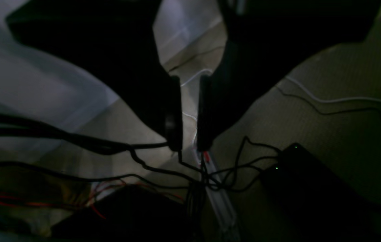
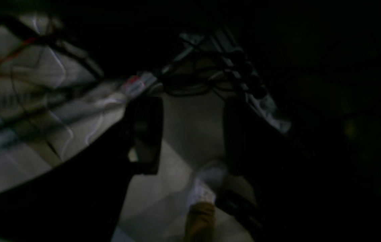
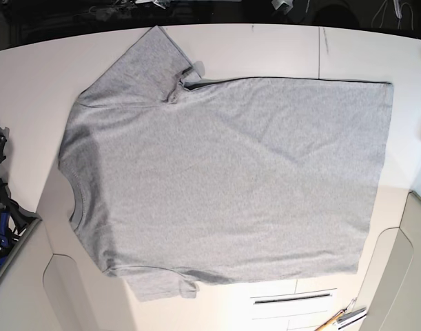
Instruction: Fold the T-shirt properly
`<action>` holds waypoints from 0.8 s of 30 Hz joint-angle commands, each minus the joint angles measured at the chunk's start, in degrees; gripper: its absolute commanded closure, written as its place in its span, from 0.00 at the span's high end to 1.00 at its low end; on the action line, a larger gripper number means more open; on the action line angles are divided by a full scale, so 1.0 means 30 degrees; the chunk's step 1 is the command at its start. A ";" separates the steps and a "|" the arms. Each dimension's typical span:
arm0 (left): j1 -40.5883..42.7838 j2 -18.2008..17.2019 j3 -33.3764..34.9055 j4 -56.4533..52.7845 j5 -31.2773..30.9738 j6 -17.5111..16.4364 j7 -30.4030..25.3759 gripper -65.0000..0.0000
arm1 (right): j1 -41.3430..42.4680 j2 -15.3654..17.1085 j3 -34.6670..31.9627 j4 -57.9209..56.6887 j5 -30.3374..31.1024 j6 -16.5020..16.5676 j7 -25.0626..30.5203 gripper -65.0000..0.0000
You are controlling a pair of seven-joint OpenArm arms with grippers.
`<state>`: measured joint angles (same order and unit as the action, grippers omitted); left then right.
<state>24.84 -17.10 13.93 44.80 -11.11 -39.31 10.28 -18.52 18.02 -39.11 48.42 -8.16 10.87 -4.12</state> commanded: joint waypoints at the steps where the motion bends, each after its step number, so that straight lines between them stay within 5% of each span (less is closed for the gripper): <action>1: 0.0641 -0.0189 -0.0408 0.0444 -0.0117 -0.0230 -0.0051 0.17 | -0.0503 0.0466 0.0036 0.0670 0.0146 -0.0117 0.0204 0.44; 17: 0.6856 -0.0189 -0.4903 0.6324 -0.0109 -0.0230 0.0102 0.17 | -0.5646 0.4524 0.0073 0.9602 0.0124 -0.2798 -0.3657 0.44; 21: 0.8517 -0.0342 -0.5486 0.8597 -0.0255 -0.0230 0.0772 0.17 | -0.6892 0.5712 0.0131 1.2546 -0.0874 -0.4947 -0.4838 0.44; 24: 0.9821 -0.0386 -0.6229 1.0484 -0.0306 -0.0230 0.0816 0.17 | -0.7861 0.6943 0.0138 1.4928 -0.1370 -0.5268 -0.5173 0.44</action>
<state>53.34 -17.98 -4.67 75.92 -11.57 -39.24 13.04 -41.25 38.13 -38.70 92.51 -12.32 -4.86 -20.23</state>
